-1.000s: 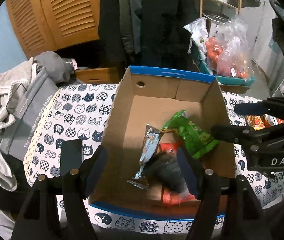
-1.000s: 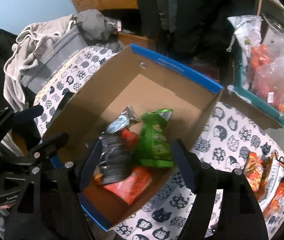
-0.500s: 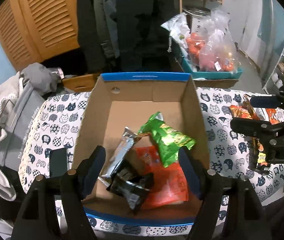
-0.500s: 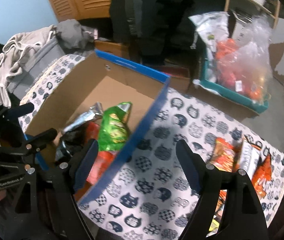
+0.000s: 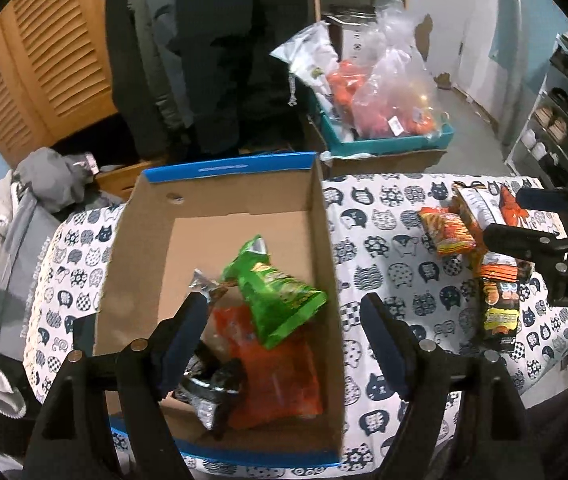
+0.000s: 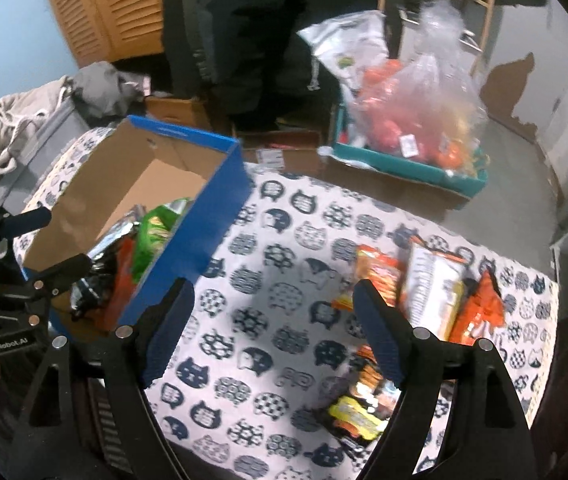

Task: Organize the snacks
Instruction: 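Move both tools back toward the remaining snack pile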

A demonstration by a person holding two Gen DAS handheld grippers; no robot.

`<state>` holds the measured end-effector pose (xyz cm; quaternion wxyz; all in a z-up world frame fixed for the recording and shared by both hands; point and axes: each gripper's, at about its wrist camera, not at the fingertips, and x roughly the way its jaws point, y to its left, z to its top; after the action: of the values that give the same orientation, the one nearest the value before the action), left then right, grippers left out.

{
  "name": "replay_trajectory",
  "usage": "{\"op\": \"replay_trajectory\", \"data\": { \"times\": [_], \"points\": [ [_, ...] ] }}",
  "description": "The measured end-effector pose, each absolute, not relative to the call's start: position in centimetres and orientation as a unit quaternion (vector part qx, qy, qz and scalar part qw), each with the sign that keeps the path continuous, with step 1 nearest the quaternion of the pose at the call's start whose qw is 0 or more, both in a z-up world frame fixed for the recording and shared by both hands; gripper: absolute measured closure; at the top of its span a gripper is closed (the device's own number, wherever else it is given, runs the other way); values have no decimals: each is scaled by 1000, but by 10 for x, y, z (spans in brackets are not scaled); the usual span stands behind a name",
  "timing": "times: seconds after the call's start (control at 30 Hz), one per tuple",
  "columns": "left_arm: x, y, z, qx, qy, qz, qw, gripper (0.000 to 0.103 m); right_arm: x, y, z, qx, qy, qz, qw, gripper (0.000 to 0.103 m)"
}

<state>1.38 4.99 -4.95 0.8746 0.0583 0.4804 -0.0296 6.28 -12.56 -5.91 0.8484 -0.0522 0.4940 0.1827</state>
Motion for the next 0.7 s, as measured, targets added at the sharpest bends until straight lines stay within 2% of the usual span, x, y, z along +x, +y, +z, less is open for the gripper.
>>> {"op": "replay_trajectory", "data": {
  "times": [0.7],
  "points": [
    [28,-57,-70,100,505,-95,852,22,64,-247,-77,-3,509,83,857,21]
  ]
}}
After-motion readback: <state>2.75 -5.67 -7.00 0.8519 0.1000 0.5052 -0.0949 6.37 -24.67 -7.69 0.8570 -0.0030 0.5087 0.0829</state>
